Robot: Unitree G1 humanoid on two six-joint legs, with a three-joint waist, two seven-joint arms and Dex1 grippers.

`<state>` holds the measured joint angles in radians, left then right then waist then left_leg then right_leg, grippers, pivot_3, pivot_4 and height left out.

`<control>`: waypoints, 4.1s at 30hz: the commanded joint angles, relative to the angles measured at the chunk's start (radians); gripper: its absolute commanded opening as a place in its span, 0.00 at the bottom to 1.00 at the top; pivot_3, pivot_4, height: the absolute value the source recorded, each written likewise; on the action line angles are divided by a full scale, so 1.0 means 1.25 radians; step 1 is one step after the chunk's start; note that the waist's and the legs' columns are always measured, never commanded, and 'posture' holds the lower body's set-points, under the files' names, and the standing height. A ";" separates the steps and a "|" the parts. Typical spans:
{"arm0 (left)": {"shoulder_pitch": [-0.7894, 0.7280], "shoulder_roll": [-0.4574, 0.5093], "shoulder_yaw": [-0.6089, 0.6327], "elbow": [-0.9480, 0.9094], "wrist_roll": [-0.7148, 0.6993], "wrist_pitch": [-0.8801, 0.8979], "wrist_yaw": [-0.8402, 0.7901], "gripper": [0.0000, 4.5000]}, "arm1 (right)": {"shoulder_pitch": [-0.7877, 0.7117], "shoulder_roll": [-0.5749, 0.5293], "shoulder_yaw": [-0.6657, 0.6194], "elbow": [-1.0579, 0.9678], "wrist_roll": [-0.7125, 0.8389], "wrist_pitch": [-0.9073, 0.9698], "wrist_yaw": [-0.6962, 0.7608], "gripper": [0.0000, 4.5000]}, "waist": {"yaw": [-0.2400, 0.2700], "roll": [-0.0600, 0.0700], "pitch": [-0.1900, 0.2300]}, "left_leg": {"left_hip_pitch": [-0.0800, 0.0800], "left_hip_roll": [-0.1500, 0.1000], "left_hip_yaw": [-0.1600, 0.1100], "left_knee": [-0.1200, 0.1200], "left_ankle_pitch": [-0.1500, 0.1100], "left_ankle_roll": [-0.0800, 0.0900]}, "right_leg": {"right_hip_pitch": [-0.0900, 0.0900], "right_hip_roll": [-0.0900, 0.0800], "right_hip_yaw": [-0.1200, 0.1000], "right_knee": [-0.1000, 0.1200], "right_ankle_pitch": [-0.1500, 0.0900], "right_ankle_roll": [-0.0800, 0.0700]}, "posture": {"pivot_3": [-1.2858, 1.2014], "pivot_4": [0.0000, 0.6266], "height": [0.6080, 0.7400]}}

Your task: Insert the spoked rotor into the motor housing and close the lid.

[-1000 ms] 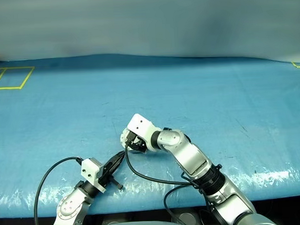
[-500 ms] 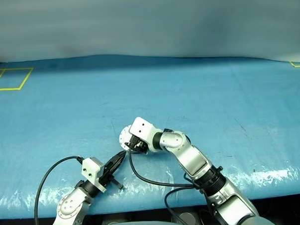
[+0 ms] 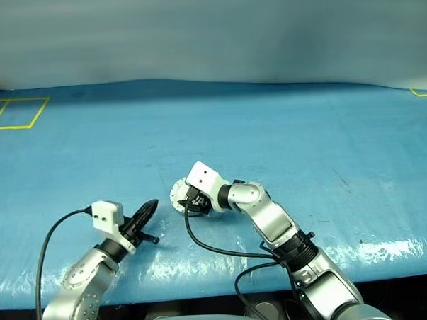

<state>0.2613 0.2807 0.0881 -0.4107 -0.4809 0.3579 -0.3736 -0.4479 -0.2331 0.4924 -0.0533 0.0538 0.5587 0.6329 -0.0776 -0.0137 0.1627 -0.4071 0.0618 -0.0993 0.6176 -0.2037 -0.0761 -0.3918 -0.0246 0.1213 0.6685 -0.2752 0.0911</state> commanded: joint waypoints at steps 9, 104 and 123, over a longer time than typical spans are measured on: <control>-0.137 -0.002 0.092 -0.038 -0.316 0.262 0.055 0.00 | 0.022 0.001 0.007 0.057 -0.030 0.026 -0.017 0.68 | -0.001 0.000 0.000 | 0.003 0.000 0.000 0.000 0.000 0.000 | 0.006 0.000 0.000 -0.001 0.000 0.000 | 0.52 0.24 1.00; -0.277 0.001 -0.014 0.075 -0.130 0.338 -0.023 0.00 | 0.109 0.009 -0.058 -0.036 0.017 0.072 -0.075 0.99 | 0.007 -0.002 -0.004 | 0.005 0.000 0.000 -0.005 -0.005 -0.002 | 0.005 -0.001 0.000 -0.008 -0.004 0.000 | 0.52 0.24 1.00; -0.265 0.042 -0.071 0.084 -0.083 0.374 -0.032 0.00 | 0.161 -0.003 -0.075 -0.131 0.039 0.085 -0.071 0.99 | 0.011 -0.002 -0.004 | 0.005 0.000 0.000 -0.006 -0.005 -0.002 | 0.005 -0.001 0.000 -0.009 -0.004 0.000 | 0.52 0.24 1.00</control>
<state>-0.0893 0.3228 0.0170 -0.2969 -0.5926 0.8052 -0.4119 -0.2823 -0.2204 0.4068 -0.2093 0.0887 0.6223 0.5385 -0.0645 -0.0163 0.1578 -0.4013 0.0612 -0.0993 0.6104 -0.2105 -0.0793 -0.3855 -0.0256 0.1211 0.6574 -0.2807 0.0906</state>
